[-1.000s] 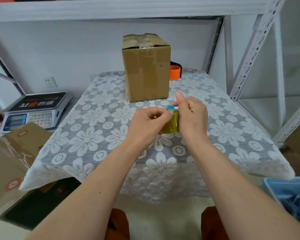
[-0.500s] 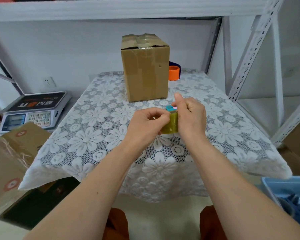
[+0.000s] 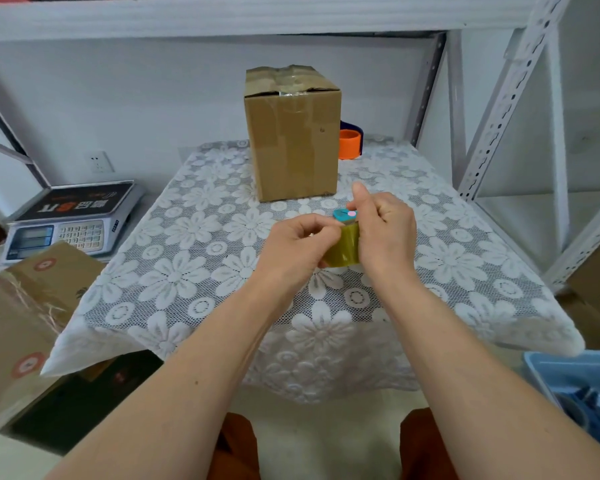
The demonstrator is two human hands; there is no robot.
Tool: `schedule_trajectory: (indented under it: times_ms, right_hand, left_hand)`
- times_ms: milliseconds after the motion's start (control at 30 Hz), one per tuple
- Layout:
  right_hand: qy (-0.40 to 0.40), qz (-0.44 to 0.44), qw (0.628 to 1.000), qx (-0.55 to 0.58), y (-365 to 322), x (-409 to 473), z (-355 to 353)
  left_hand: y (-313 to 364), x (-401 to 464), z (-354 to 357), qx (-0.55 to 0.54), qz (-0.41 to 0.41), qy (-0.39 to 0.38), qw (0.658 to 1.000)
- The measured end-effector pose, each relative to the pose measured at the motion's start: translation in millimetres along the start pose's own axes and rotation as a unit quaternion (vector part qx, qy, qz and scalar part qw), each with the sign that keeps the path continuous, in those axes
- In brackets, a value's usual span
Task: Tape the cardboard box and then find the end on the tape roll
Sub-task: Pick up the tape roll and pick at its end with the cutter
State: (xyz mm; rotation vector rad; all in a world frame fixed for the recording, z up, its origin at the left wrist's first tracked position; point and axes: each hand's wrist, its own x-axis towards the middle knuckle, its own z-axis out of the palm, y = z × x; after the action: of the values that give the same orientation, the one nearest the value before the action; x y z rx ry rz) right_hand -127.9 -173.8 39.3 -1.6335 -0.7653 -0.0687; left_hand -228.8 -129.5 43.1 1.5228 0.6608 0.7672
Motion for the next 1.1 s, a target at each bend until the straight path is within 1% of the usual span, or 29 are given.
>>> schedule_trajectory:
  times_ms: [167, 400, 533, 733, 867, 1000, 1100]
  right_hand:
    - [0.0, -0.002, 1.0, -0.003, -0.2, -0.3, 0.4]
    - [0.005, -0.004, 1.0, -0.004, -0.1, 1.5, -0.3]
    - [-0.001, -0.002, 1.0, -0.008, 0.4, 0.3, 1.1]
    - [-0.003, -0.003, 1.0, -0.015, 0.4, 0.7, 1.0]
    - [-0.002, -0.006, 1.0, -0.017, 2.3, 1.3, 3.2]
    - [-0.007, 0.0, 1.0, -0.015, 4.0, 1.6, 3.4]
    - [-0.006, -0.004, 1.0, -0.012, 4.0, 2.6, 2.2]
  left_hand:
    - [-1.6, 2.9, 0.9, -0.019, -0.013, 0.007, 1.0]
    - [-1.7, 4.1, -0.9, -0.044, -0.014, -0.038, 0.998]
    - [-1.7, 4.4, -0.3, -0.046, -0.019, -0.032, 0.998]
    - [-1.7, 4.1, 0.3, -0.055, -0.035, -0.042, 0.997]
    - [-2.4, 4.5, -3.9, -0.083, -0.041, -0.058, 0.994]
    - [-2.4, 4.7, -2.0, -0.056, -0.026, -0.056, 0.997]
    - [-3.0, 5.5, -0.6, -0.065, -0.035, -0.063, 0.995]
